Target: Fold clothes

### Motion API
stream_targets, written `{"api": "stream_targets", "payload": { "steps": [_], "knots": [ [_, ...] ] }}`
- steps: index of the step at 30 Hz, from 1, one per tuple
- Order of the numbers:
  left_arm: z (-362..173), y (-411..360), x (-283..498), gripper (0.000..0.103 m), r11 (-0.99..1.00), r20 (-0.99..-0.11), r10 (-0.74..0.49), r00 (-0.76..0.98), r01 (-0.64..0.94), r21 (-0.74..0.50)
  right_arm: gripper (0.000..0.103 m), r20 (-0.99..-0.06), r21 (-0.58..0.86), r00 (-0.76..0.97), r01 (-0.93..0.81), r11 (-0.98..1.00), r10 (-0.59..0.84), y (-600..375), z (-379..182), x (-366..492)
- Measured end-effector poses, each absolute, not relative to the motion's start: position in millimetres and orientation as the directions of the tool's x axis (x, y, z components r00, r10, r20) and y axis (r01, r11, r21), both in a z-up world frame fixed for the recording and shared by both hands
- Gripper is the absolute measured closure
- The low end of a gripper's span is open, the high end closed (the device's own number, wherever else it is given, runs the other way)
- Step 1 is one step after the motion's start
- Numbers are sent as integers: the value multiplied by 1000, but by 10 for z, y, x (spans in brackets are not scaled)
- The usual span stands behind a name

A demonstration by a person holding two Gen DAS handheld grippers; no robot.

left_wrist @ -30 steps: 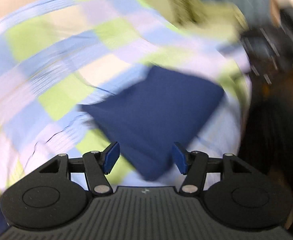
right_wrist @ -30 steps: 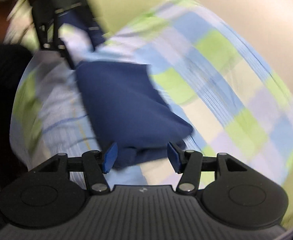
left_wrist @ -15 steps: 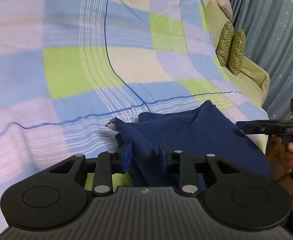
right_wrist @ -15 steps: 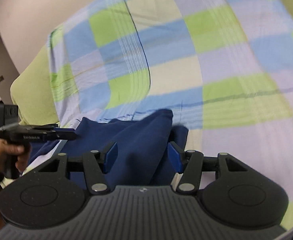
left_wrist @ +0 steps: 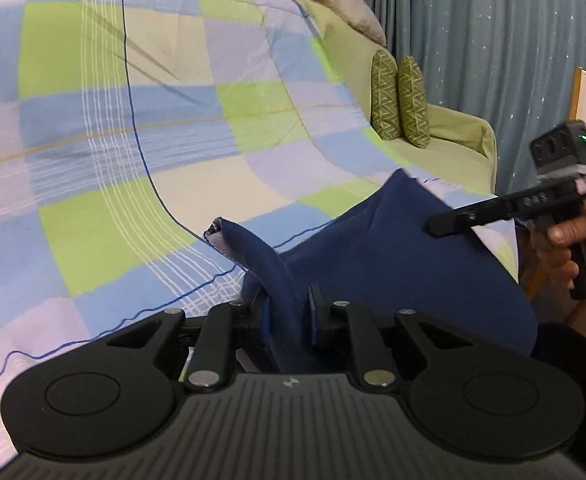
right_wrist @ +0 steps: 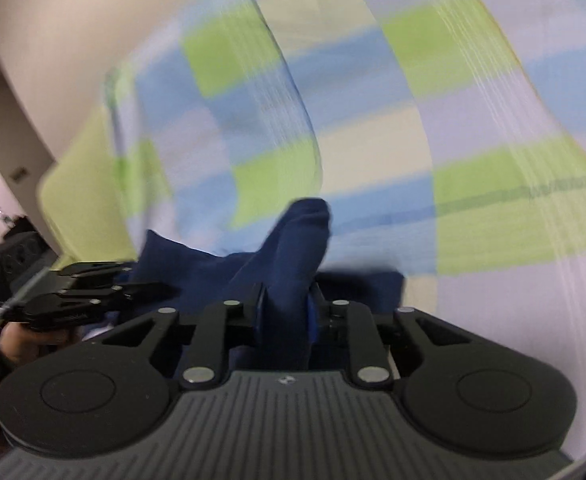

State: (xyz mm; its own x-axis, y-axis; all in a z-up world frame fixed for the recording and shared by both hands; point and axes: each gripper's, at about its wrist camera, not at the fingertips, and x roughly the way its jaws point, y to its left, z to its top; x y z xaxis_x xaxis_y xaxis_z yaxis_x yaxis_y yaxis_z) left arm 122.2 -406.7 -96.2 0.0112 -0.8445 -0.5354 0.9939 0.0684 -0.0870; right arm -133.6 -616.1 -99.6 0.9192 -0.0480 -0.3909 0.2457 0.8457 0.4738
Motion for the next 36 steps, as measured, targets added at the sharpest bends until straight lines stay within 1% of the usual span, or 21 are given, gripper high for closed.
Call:
{"api": "stream_targets", "payload": {
  "steps": [1, 2, 3, 4, 5, 6, 7, 8, 13, 15, 17, 18, 20, 22, 23, 27, 30, 32, 34, 36],
  "knots": [
    [-1035, -4135, 1268, 80, 73, -557, -830, 7, 993, -98, 86, -394, 483, 917, 261, 836, -59, -6183, -1073, -1354],
    [-1159, -4234, 1342, 73, 89, -595, -804, 3, 989, -115, 86, -400, 497, 915, 272, 824, -61, -6209, -1134, -1345],
    [-1236, -4283, 1390, 70, 107, -616, -788, 5, 986, -128, 86, -423, 535, 904, 303, 788, -61, -6283, -1303, -1307],
    [-1259, -4285, 1415, 65, 121, -616, -787, 14, 984, -132, 86, -438, 557, 898, 318, 767, -55, -6322, -1391, -1279],
    [-1282, -4287, 1439, 58, 135, -617, -787, 22, 981, -137, 82, -452, 578, 891, 333, 745, -48, -6362, -1478, -1251],
    [-1305, -4289, 1463, 54, 149, -618, -786, 30, 979, -141, 80, -447, 617, 894, 340, 710, -40, -6415, -1542, -1241],
    [-1328, -4291, 1487, 50, 163, -619, -785, 39, 976, -146, 76, -441, 624, 897, 337, 705, -39, -6431, -1536, -1239],
    [-1351, -4294, 1511, 48, 177, -620, -784, 47, 973, -150, 74, -439, 612, 897, 335, 717, -45, -6430, -1501, -1237],
    [-1465, -4304, 1631, 48, 246, -624, -776, 88, 954, -172, 73, -423, 608, 904, 336, 719, -64, -6480, -1449, -1225],
    [-1511, -4308, 1679, 49, 273, -626, -773, 104, 945, -180, 78, -434, 604, 897, 356, 713, -81, -6499, -1490, -1190],
    [-1557, -4312, 1727, 50, 300, -629, -768, 120, 935, -189, 80, -457, 584, 885, 377, 719, -93, -6505, -1535, -1119],
    [-1574, -4319, 1732, 50, 310, -630, -766, 131, 933, -183, 80, -486, 537, 867, 394, 746, -109, -6469, -1560, -1051],
    [-1549, -4340, 1689, 50, 314, -634, -758, 154, 938, -148, 80, -502, 470, 854, 399, 787, -133, -6426, -1562, -999],
    [-1491, -4333, 1650, 50, 316, -632, -754, 176, 942, -114, 80, -511, 437, 848, 400, 806, -144, -6419, -1569, -974],
    [-1452, -4302, 1624, 50, 317, -630, -754, 189, 944, -96, 80, -510, 450, 849, 403, 797, -141, -6449, -1542, -986],
    [-1225, -4163, 1523, 51, 322, -591, -773, 230, 945, -55, 80, -481, 415, 851, 432, 801, -210, -6400, -1352, -1116],
    [-1007, -4052, 1369, 52, 274, -540, -820, 191, 958, -78, 80, -404, 346, 884, 386, 855, -236, -6201, -1129, -1216],
    [-992, -4061, 1255, 52, 214, -538, -835, 117, 969, -121, 80, -368, 321, 903, 349, 880, -224, -6110, -1061, -1211],
    [-1086, -4154, 1137, 52, 176, -577, -812, 88, 979, -99, 80, -403, 311, 902, 296, 903, -157, -6070, -1111, -1072],
    [-1216, -4243, 1071, 52, 171, -616, -782, 94, 983, -67, 80, -439, 303, 894, 242, 922, -90, -6031, -1162, -933]
  ]
}}
